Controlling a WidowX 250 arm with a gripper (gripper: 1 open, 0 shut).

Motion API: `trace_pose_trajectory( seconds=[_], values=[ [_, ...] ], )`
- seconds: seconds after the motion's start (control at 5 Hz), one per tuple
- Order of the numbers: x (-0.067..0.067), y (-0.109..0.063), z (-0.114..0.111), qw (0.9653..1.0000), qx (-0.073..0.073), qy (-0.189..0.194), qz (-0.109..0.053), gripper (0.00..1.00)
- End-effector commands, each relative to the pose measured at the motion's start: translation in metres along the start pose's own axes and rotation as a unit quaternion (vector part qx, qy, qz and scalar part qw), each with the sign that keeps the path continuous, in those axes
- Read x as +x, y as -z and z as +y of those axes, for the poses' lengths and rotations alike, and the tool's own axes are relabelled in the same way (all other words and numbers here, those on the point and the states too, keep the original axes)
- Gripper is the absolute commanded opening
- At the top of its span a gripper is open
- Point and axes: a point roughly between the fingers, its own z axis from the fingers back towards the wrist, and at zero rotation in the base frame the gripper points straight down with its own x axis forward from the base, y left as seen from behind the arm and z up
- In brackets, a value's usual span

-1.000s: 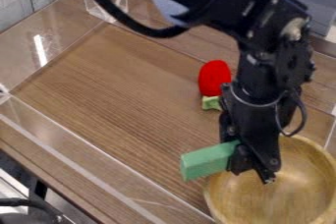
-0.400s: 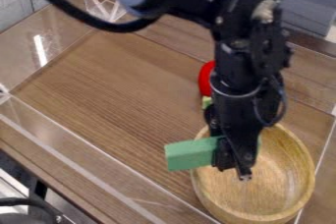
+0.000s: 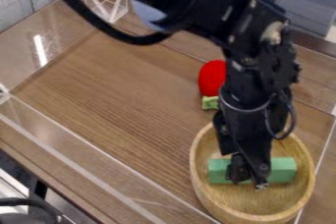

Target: Put the green block in the brown bowl

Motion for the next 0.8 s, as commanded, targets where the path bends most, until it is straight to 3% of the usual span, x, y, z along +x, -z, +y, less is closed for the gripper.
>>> trace_pose_trajectory(
  seconds=[0.0, 0.4, 0.6],
  values=[
    [0.008, 0.005, -0.004, 0.9999, 0.003, -0.011, -0.007, 0.0],
    [0.003, -0.01, -0.003, 0.9998, 0.0, -0.02, 0.002, 0.0],
    [0.003, -0.017, -0.005, 1.0, -0.002, 0.004, 0.002, 0.0]
  ],
)
